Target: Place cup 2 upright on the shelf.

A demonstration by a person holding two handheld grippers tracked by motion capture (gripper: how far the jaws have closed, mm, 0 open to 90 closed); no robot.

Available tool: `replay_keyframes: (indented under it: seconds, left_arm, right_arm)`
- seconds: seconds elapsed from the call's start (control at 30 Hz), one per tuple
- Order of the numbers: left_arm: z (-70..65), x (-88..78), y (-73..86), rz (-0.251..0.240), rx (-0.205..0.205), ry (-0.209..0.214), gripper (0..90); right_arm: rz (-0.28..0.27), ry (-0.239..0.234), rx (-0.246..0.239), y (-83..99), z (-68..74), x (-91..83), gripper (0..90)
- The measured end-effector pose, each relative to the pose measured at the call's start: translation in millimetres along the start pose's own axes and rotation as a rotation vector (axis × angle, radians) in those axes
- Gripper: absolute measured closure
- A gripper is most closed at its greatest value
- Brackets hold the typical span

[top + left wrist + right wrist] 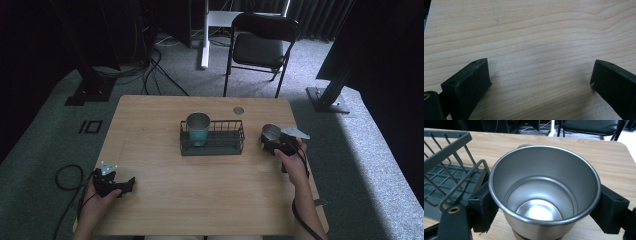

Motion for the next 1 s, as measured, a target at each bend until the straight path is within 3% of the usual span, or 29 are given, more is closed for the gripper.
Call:
replay_keyframes:
  seconds: [0.27, 1.0]
  left_arm:
    - [0.0, 0.0, 0.0, 0.0, 0.0, 0.0, 3.1]
    - [0.0, 0.0, 0.0, 0.0, 0.0, 0.0, 3.1]
  right_arm:
    - [-0.012, -0.001, 0.011, -8.7, -0.4, -5.6, 18.1]
    - [-0.045, -0.028, -0.076, -50.7, 18.6, -23.9, 18.1]
Point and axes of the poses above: each handheld gripper's, and its own axes: x roughly forward along the jaws, y roughly out of its underside, z roughly to its left, the point moved 9 cm from there along x, roughly forward along the jaws, and after that the axes turned 4 degrees about y, right-handed, at the moved point
